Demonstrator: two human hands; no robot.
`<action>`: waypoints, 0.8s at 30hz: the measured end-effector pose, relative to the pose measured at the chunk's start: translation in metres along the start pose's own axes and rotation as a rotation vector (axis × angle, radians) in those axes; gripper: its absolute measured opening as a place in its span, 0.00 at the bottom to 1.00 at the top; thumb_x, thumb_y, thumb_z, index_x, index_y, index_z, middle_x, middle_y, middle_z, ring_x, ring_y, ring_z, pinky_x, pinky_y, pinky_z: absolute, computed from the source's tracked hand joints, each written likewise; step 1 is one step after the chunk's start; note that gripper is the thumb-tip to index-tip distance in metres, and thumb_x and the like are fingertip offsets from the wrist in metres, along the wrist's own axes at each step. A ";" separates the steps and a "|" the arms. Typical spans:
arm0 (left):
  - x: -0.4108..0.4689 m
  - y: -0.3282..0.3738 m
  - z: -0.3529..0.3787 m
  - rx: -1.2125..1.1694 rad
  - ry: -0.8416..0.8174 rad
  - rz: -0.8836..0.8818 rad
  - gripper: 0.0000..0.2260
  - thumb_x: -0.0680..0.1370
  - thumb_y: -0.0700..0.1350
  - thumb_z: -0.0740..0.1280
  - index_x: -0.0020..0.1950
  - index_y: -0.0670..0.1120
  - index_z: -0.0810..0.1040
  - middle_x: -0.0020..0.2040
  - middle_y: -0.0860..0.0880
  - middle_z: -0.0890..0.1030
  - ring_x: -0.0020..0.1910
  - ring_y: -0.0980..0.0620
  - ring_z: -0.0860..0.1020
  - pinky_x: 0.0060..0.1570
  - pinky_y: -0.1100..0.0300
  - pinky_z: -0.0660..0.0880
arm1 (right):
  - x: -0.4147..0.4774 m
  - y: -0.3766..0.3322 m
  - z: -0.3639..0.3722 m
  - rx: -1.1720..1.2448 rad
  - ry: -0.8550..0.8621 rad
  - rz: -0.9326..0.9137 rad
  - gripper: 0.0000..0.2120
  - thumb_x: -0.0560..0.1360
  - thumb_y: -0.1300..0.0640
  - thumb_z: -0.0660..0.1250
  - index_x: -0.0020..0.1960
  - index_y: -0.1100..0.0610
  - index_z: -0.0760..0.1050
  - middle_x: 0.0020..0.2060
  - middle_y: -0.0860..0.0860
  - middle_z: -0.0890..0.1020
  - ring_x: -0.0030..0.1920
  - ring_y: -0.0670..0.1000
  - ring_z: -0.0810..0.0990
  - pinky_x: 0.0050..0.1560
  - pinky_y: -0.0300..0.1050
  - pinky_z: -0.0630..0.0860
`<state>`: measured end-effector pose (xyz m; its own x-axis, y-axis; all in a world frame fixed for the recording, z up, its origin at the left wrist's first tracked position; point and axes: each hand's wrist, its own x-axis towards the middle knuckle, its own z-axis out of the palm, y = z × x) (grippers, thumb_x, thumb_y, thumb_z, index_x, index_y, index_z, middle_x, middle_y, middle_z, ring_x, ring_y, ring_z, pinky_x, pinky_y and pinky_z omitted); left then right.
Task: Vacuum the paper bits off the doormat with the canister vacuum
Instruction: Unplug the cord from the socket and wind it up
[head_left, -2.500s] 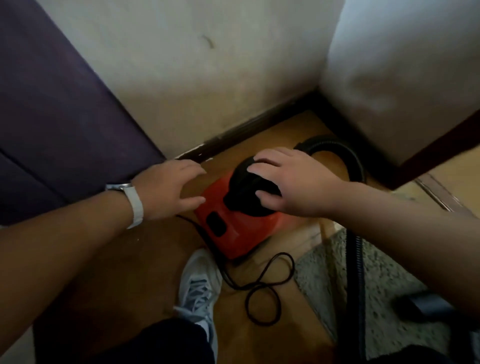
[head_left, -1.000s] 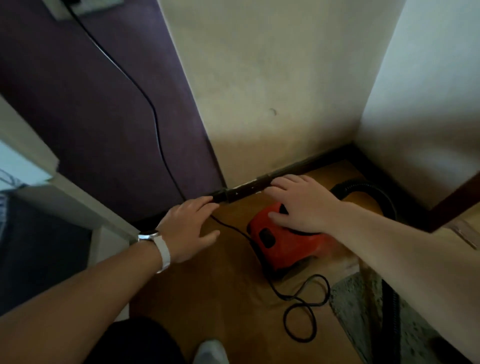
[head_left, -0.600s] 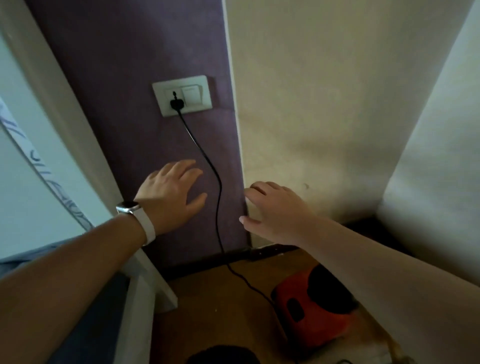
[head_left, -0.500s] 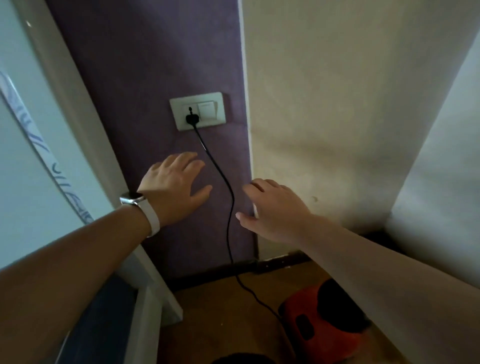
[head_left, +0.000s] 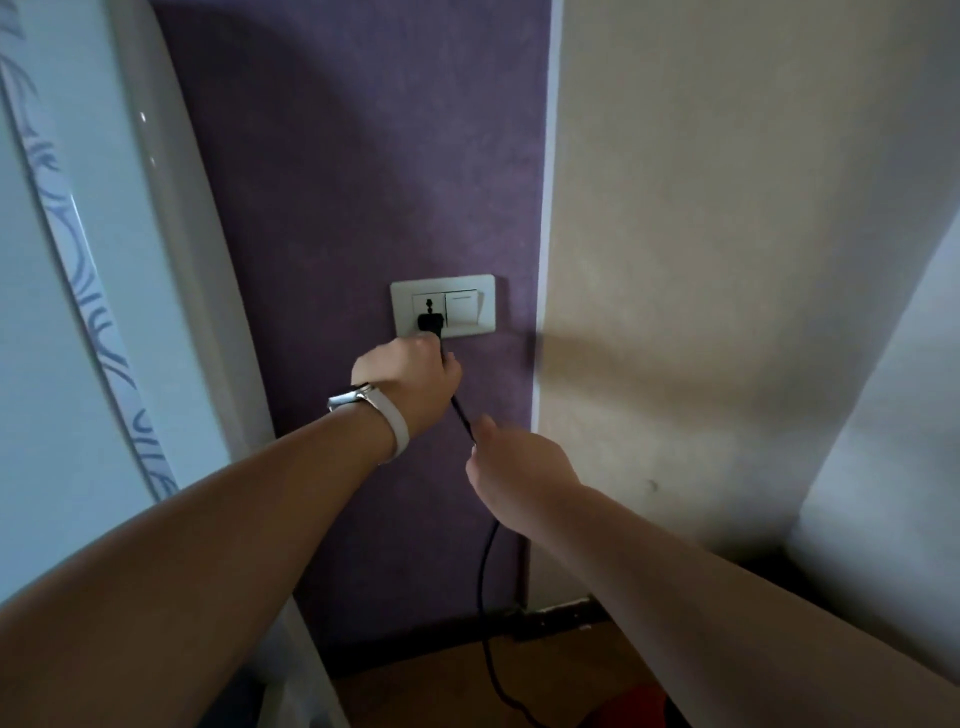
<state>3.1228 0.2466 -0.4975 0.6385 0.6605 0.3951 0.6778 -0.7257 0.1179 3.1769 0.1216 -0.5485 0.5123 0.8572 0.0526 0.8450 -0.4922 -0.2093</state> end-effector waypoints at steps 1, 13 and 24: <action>0.001 0.000 0.002 -0.042 -0.006 -0.020 0.12 0.81 0.52 0.55 0.44 0.46 0.70 0.38 0.48 0.72 0.37 0.45 0.72 0.38 0.56 0.68 | -0.002 0.001 0.001 -0.009 0.013 -0.015 0.09 0.83 0.57 0.51 0.60 0.57 0.66 0.37 0.51 0.72 0.40 0.57 0.76 0.40 0.50 0.71; -0.067 0.021 0.004 -0.228 0.016 0.236 0.17 0.82 0.49 0.57 0.33 0.49 0.61 0.28 0.49 0.71 0.26 0.48 0.70 0.27 0.57 0.62 | -0.085 0.062 0.010 0.179 0.063 -0.036 0.10 0.85 0.50 0.51 0.51 0.53 0.68 0.40 0.48 0.71 0.38 0.51 0.74 0.37 0.45 0.67; -0.076 0.012 -0.024 -0.003 0.186 0.337 0.12 0.82 0.48 0.58 0.51 0.41 0.76 0.42 0.38 0.81 0.38 0.34 0.78 0.36 0.51 0.70 | -0.165 0.138 0.054 0.832 -0.186 0.288 0.21 0.81 0.41 0.60 0.40 0.56 0.76 0.36 0.53 0.83 0.45 0.52 0.82 0.56 0.47 0.74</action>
<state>3.0734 0.1832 -0.5038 0.7479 0.3391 0.5707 0.4400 -0.8969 -0.0438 3.2010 -0.0800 -0.6389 0.5926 0.7639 -0.2553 0.2660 -0.4848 -0.8332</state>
